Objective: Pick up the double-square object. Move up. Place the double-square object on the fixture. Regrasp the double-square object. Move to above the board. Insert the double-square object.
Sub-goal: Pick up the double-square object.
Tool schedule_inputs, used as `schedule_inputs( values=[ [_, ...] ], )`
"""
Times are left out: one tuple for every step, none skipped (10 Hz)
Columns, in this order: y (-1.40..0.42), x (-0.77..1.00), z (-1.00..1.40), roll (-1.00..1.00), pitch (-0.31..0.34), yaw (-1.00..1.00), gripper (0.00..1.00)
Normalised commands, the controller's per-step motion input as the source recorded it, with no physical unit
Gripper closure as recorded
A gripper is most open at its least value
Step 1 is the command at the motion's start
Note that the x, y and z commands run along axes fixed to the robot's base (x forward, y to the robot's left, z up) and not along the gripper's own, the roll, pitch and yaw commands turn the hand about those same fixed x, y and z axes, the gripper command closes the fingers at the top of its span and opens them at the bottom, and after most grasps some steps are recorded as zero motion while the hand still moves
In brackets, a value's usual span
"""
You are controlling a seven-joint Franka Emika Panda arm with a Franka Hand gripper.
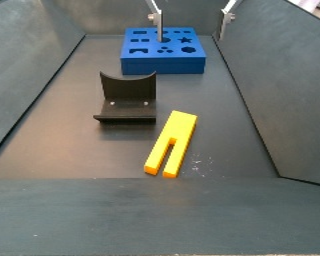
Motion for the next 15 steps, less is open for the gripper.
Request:
schedule_inputs(
  values=[
    [0.01,0.0,0.0,-0.03,-0.001,0.0,0.0],
    [0.0,0.0,-0.03,0.0,0.0,0.0,0.0],
    [0.1,0.0,-0.35,0.0,0.0,-0.21,0.0],
    [0.21,-0.13,-0.8,0.07,-0.086,-0.65,0.0],
    [0.13,-0.12,-0.84,0.06,-0.084,-0.87,0.0],
    [0.06,-0.16,-0.85,0.05,-0.09,-0.94,0.0],
    [0.0,-0.05,-0.81,0.04,-0.081,-0.97,0.0],
    [0.0,0.0,-0.66,0.06,-0.096,-0.95,0.0],
    [0.01,0.06,-0.61,0.03,-0.143,-0.84,0.0],
    [0.2,0.19,-0.67,0.0,-0.171,-0.58,0.0],
    [0.23,0.22,-0.78,0.0,-0.164,-0.52,0.0],
    [0.17,0.18,-0.9,0.0,-0.106,-0.29,0.0],
    [0.09,0.15,-1.0,0.02,-0.059,-0.09,0.0],
    [0.02,0.17,-1.0,0.03,-0.019,-0.07,0.0],
    [0.01,0.18,-1.0,0.02,-0.017,-0.06,0.0]
  ],
)
